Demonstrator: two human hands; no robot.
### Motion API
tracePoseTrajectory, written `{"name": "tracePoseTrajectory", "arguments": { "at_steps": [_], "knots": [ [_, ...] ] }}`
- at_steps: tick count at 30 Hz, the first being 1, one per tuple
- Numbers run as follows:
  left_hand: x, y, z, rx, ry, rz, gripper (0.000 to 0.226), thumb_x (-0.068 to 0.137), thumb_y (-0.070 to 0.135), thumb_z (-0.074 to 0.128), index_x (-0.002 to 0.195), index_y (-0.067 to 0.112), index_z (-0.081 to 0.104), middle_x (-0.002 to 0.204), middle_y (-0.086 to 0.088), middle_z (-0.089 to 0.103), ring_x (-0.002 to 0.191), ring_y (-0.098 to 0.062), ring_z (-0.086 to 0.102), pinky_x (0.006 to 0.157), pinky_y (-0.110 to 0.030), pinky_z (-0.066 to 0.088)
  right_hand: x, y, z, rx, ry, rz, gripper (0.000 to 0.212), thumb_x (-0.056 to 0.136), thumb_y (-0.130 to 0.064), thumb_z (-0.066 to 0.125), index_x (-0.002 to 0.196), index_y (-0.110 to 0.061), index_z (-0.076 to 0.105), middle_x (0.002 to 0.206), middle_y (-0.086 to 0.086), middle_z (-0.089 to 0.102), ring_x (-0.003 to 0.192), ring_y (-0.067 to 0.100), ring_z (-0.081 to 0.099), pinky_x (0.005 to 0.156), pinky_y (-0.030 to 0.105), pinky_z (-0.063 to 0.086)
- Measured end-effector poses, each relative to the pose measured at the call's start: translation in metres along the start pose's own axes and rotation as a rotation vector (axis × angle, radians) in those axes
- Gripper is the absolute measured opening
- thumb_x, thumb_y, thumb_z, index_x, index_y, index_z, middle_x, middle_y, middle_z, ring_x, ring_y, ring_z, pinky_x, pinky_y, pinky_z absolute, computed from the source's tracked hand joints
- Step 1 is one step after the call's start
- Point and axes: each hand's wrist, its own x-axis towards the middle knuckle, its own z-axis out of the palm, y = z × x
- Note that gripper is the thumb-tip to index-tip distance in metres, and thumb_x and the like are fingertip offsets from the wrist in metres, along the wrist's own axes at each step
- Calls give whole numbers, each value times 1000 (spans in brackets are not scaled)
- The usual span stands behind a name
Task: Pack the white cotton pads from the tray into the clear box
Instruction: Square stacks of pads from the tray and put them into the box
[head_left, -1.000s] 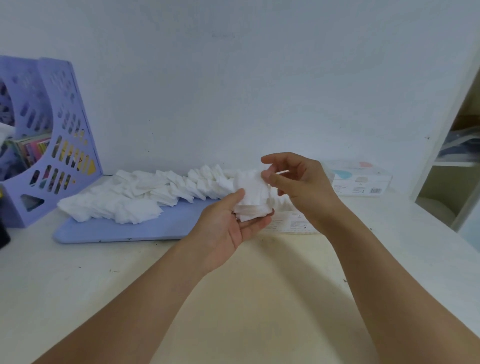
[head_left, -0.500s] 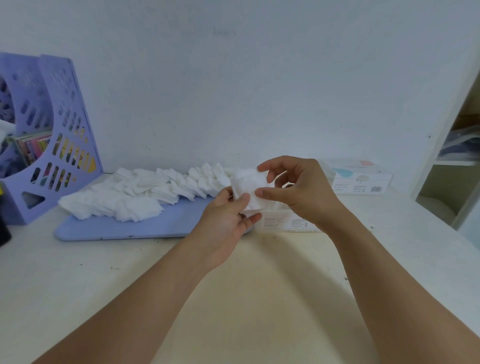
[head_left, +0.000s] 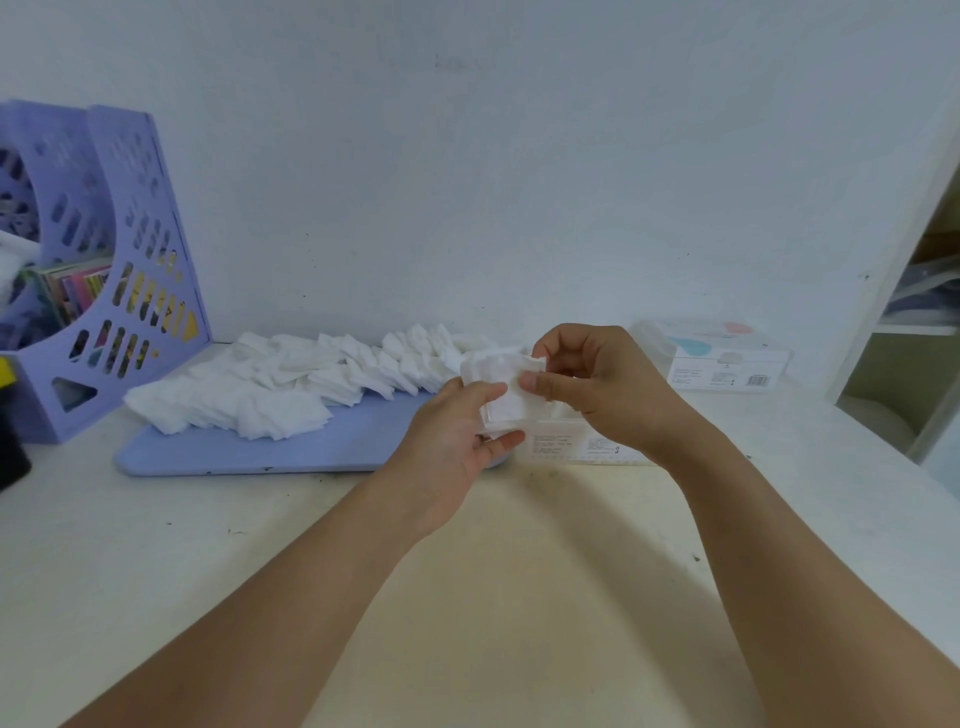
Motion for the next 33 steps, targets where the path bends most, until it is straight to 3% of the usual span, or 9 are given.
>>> {"name": "tracePoseTrajectory", "arguments": {
  "at_steps": [3, 6, 11, 16, 24, 26, 29, 31, 33],
  "knots": [
    [1, -2, -1, 138, 24, 65, 24, 99, 9, 56, 123, 11, 61, 124, -11, 69, 106, -21, 68, 86, -36, 58, -1, -2, -1, -8, -6, 38, 12, 90, -3, 74, 87, -7, 63, 69, 22, 60, 48, 9, 47, 50, 12, 37],
    [0, -4, 0, 288, 21, 110, 29, 101, 11, 53, 130, 14, 55, 128, -6, 66, 110, -18, 67, 85, -32, 59, 0, 0, 2, -51, 6, 42, 12, 88, -9, 78, 85, -9, 66, 77, 37, 64, 60, 21, 48, 54, 16, 40],
    [-2, -6, 0, 326, -9, 110, 26, 103, 18, 53, 129, 18, 53, 128, -3, 66, 110, -16, 68, 92, -35, 58, 1, 6, 7, 1, 37, 27, 15, 84, -10, 82, 87, 0, 71, 77, 25, 72, 66, 20, 66, 68, 26, 52],
    [-2, -4, 0, 185, -3, 59, 29, 99, 17, 57, 128, 12, 57, 122, -11, 69, 105, -22, 71, 91, -40, 59, 1, 3, 15, 166, 77, 61, 11, 85, -6, 80, 83, 3, 74, 63, -4, 71, 54, 1, 61, 55, 11, 44],
    [2, -5, -2, 117, 9, 18, 30, 100, 8, 47, 128, 10, 57, 125, -15, 67, 110, -28, 68, 85, -39, 58, -1, 2, 20, 190, 106, 106, 16, 83, -7, 81, 93, 4, 76, 70, -2, 70, 58, 4, 62, 56, 15, 46],
    [1, -3, -3, 36, 16, -21, 27, 99, 5, 45, 120, 4, 61, 116, -16, 69, 97, -25, 71, 79, -37, 58, 0, 2, 19, 100, 139, 76, 31, 79, -20, 86, 107, -13, 73, 88, -4, 68, 72, 5, 63, 64, 18, 49],
    [-5, 5, -7, -183, -94, -133, 26, 94, 8, 42, 104, 0, 66, 104, -17, 71, 85, -25, 68, 84, -38, 55, -4, -1, 19, -29, 14, -23, 83, 68, -28, 94, 138, -40, 50, 134, -13, 54, 118, 0, 56, 90, 20, 54],
    [-9, 9, -8, -310, -183, -223, 38, 92, 12, 42, 120, 2, 66, 114, -18, 71, 94, -28, 69, 94, -39, 52, -6, -3, 24, -3, -109, -94, 104, 63, -18, 97, 148, -40, 41, 144, -14, 47, 131, 3, 50, 101, 27, 53],
    [-13, 10, -8, -345, -239, -267, 44, 92, 14, 40, 127, 6, 64, 116, -16, 72, 94, -29, 72, 89, -39, 53, -7, -3, 31, 44, -143, -139, 104, 62, -9, 97, 148, -33, 44, 142, -8, 52, 128, 11, 55, 103, 34, 54]
  ]
}}
